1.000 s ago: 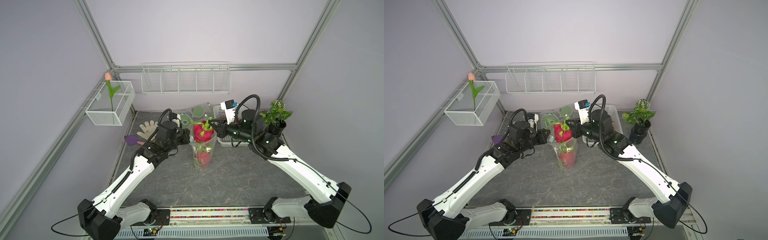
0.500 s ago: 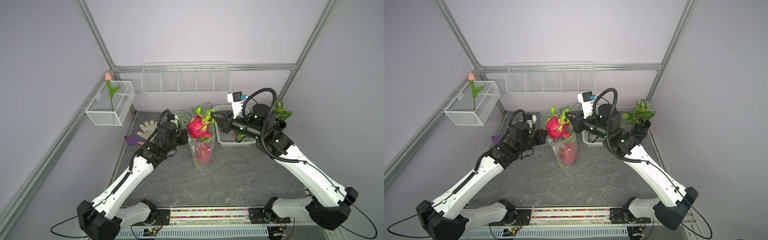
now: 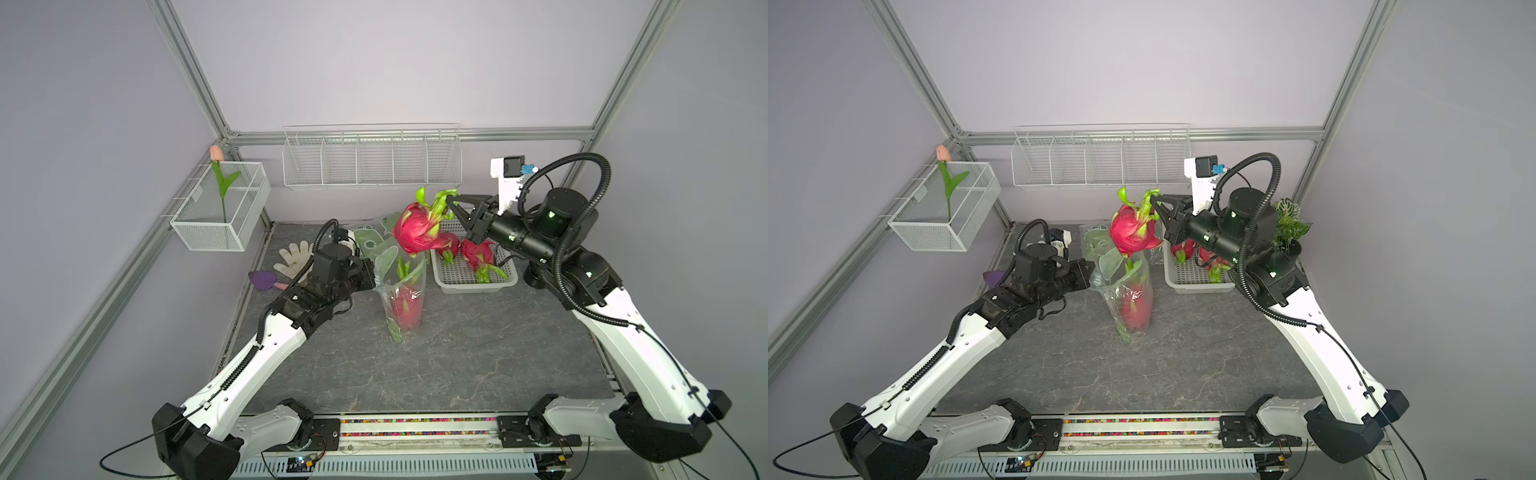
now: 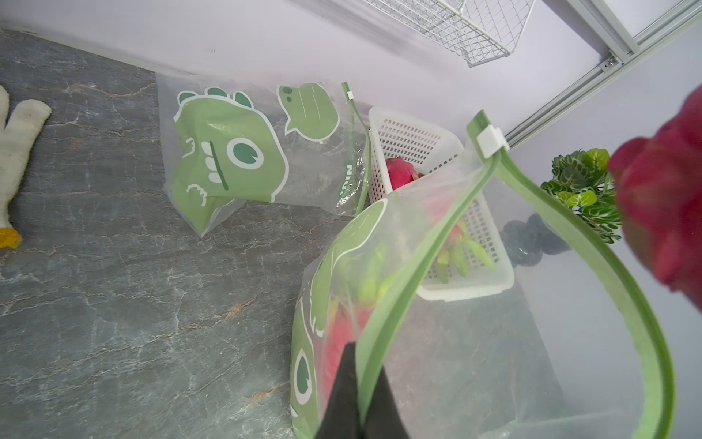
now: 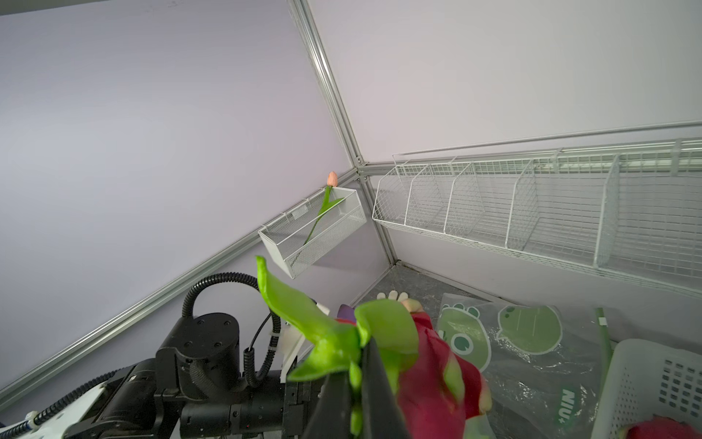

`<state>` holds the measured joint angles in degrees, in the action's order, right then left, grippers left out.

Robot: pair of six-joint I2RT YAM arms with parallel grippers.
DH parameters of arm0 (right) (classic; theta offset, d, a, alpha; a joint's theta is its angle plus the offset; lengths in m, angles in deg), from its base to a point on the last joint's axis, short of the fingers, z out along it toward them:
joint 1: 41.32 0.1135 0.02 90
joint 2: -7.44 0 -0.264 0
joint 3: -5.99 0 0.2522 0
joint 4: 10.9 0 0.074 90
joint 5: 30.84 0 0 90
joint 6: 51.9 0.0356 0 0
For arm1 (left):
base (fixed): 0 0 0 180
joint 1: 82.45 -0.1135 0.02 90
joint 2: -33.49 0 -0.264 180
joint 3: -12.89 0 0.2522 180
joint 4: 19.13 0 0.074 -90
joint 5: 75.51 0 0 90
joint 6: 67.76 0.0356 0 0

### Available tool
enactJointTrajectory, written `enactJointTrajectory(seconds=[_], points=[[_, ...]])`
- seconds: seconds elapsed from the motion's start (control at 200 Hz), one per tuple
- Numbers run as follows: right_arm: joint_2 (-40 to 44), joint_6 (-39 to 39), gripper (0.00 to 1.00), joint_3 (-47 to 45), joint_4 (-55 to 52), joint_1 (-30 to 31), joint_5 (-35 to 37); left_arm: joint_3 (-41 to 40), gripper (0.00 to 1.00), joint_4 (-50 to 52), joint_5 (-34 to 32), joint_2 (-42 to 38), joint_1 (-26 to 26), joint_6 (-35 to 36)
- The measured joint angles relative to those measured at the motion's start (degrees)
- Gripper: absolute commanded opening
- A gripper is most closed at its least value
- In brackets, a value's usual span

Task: Open the zip-top bag and take out the dragon fruit
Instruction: Place the dragon fruit in the basket.

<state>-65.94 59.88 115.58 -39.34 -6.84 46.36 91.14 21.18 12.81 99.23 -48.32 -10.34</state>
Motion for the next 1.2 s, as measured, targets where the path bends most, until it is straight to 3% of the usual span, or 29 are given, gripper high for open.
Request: enactJointTrajectory(seconds=[0.56, 0.83, 1.205], points=[[0.1, -4.2, 0.07, 3.8, -11.8, -12.5, 13.4, 0.0, 0.03, 0.8, 0.0, -0.2, 0.0, 0.0], [-6.8, -1.8, 0.07, 0.1, -13.0, -20.0, 10.6, 0.0, 0.02, 0.9, 0.0, -0.2, 0.0, 0.0], [-9.4, 1.5, 0.07, -11.7, -12.7, -20.9, 5.4, 0.0, 0.02, 1.2, 0.0, -0.1, -0.1, 0.2]])
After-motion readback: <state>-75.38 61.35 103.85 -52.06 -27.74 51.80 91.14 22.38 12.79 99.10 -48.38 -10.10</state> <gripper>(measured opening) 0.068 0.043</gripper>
